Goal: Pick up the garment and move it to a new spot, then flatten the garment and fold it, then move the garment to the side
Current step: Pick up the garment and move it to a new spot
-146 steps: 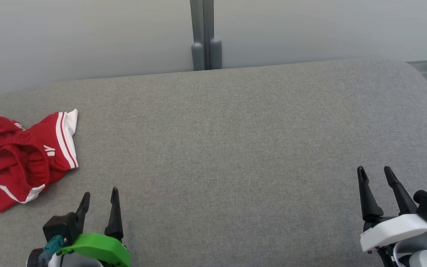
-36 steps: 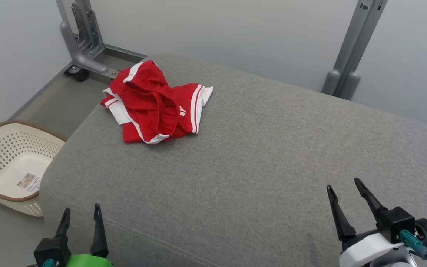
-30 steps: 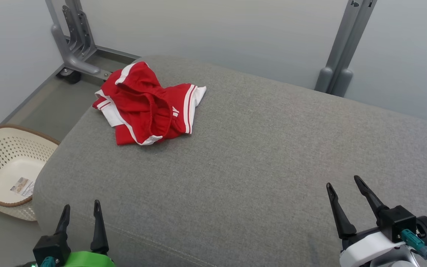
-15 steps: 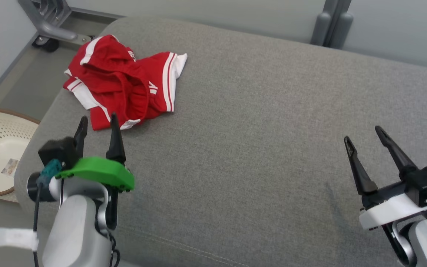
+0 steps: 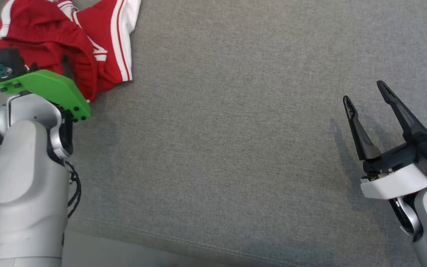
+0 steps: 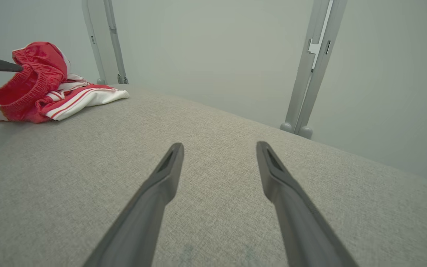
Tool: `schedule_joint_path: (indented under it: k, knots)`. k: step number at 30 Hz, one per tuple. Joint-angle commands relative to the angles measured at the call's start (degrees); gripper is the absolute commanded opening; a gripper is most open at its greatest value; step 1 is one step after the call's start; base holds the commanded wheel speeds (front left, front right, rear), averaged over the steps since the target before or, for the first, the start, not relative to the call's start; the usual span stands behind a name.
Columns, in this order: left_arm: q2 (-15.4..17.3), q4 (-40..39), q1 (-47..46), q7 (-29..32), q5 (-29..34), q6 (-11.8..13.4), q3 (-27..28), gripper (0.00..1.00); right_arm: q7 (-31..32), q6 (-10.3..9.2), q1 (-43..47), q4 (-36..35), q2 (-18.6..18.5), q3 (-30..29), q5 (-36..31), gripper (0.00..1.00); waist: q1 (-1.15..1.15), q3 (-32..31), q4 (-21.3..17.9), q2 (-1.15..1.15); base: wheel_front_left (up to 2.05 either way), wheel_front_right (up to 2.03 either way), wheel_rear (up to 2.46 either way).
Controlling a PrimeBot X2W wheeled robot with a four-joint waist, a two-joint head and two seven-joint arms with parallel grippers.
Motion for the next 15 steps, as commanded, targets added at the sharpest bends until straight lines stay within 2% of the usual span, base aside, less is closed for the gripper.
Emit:
schedule_joint_path:
  k: [1, 7, 8, 9, 10, 15]
  knots:
    - [1.14, 0.87, -1.32, 0.42, 0.60, 0.94, 0.51, 1.00, -0.19, -0.06, -0.98, -0.55, 0.25, 0.08, 0.36, 1.00, -0.01, 4.87, -4.53, 0.00, 0.00, 0.00, 0.00]
    - [2.83, 4.67, -1.62, 2.63, -0.89, 0.35, 1.29, 1.00, -0.19, -0.06, -0.81, -0.83, 0.80, 0.12, 0.86, 1.00, -0.01, 5.46, -5.96, 0.00, 0.00, 0.00, 0.00]
    - [2.88, 5.42, -1.28, 3.03, -0.90, 0.27, 1.06, 0.97, -0.19, -0.06, -0.70, -0.73, 0.88, 0.16, 0.86, 1.00, -0.01, 5.40, -6.10, 0.00, 0.00, 0.00, 0.00]
    - [3.24, 6.17, -0.95, 3.46, -0.49, 0.01, 0.59, 0.43, -0.19, -0.06, -0.64, -0.62, 0.93, 0.29, 0.83, 1.00, -0.01, 5.32, -6.25, 0.00, 0.00, 0.00, 0.00]
    - [3.62, 6.46, -0.82, 3.49, -0.21, -0.20, 0.37, 0.00, -0.19, -0.06, -0.63, -0.55, 0.98, 0.40, 0.81, 1.00, -0.01, 5.24, -6.40, 0.00, 0.00, 0.00, 0.00]
    - [4.53, 4.07, 0.20, 0.85, -0.82, 0.07, 1.30, 0.00, -0.19, -0.06, 0.39, 0.21, 1.50, 0.12, 1.00, 1.00, -0.01, 3.50, -6.35, 0.00, 0.00, 0.00, 0.00]
